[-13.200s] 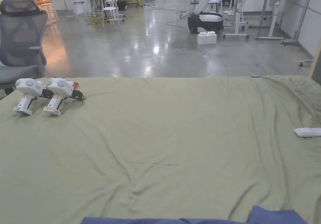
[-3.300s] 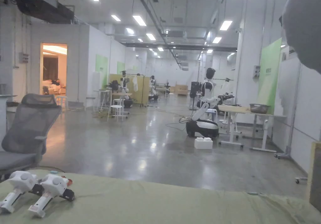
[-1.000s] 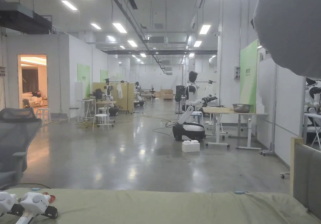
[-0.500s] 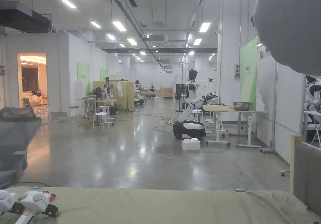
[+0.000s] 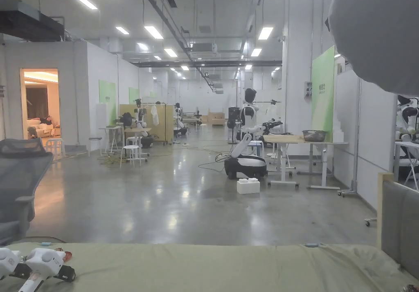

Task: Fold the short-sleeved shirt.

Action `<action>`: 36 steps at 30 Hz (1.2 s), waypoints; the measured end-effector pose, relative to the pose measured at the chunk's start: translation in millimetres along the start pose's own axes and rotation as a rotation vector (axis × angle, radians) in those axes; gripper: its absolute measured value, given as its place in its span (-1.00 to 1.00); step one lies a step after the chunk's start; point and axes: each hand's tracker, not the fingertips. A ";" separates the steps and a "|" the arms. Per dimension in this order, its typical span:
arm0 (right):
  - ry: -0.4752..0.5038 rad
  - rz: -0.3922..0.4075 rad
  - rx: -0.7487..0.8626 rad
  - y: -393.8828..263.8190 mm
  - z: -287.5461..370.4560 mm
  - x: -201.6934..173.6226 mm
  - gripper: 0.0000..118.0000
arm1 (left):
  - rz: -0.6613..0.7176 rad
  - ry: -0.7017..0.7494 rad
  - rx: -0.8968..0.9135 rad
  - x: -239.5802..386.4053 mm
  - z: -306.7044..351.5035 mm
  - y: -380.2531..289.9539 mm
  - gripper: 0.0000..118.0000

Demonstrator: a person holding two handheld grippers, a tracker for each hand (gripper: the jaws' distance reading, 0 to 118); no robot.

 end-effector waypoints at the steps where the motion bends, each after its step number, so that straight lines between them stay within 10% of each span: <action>1: 0.000 -0.001 -0.003 1.7 -0.4 -0.7 1.00 | -0.001 0.001 -0.001 -0.2 -0.1 -0.2 1.00; 6: 0.126 -0.229 -0.074 19.2 -3.6 6.9 1.00 | 0.047 -0.022 -0.047 -3.2 -4.9 -0.6 1.00; 17: 0.035 -0.508 -0.159 34.5 7.1 6.9 1.00 | 0.054 -0.074 -0.056 -0.1 -7.9 1.1 1.00; 36: -0.081 -0.425 -0.163 39.1 5.1 3.9 1.00 | 0.041 -0.076 -0.065 1.6 -5.7 2.7 1.00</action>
